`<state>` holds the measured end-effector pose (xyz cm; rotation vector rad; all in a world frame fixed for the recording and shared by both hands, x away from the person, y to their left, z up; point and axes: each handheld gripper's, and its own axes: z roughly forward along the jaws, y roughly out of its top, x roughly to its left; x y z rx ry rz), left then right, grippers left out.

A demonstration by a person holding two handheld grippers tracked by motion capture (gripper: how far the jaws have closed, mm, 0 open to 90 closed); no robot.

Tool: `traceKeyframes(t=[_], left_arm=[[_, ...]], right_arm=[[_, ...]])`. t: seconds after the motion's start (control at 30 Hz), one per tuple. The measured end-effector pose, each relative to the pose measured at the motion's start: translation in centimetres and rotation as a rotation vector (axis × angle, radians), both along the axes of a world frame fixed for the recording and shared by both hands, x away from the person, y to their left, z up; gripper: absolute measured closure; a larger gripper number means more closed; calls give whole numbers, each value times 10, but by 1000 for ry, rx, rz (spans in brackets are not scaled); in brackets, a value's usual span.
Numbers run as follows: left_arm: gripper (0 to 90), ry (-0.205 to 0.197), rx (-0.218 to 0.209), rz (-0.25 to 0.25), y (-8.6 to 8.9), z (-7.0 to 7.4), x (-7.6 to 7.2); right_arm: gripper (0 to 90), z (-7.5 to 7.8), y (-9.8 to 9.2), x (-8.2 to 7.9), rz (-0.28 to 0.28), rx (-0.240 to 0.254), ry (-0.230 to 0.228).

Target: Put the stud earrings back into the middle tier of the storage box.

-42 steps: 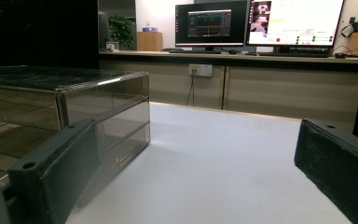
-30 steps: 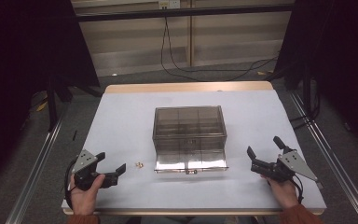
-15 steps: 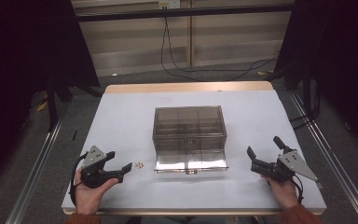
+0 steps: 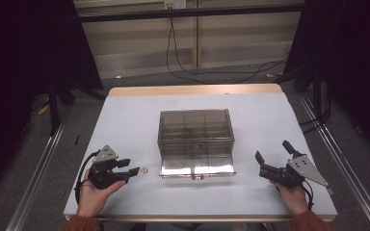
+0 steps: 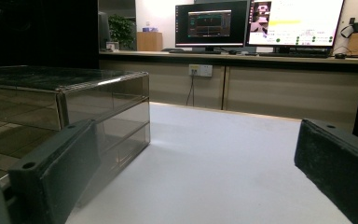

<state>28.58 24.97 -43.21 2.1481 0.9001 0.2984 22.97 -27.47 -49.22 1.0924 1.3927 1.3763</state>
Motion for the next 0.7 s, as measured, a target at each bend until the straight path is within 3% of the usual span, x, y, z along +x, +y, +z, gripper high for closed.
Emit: traceKeyframes(t=[0.27, 0.57, 0.7], left_arm=[[656, 31, 71, -60, -5, 2, 8], [726, 69, 148, -110, -13, 5, 22], [772, 112, 179, -127, -18, 4, 30]], right_arm=[[2, 0, 0, 0, 0, 4, 2], [2, 0, 0, 0, 0, 4, 3], [1, 0, 0, 0, 0, 4, 3]])
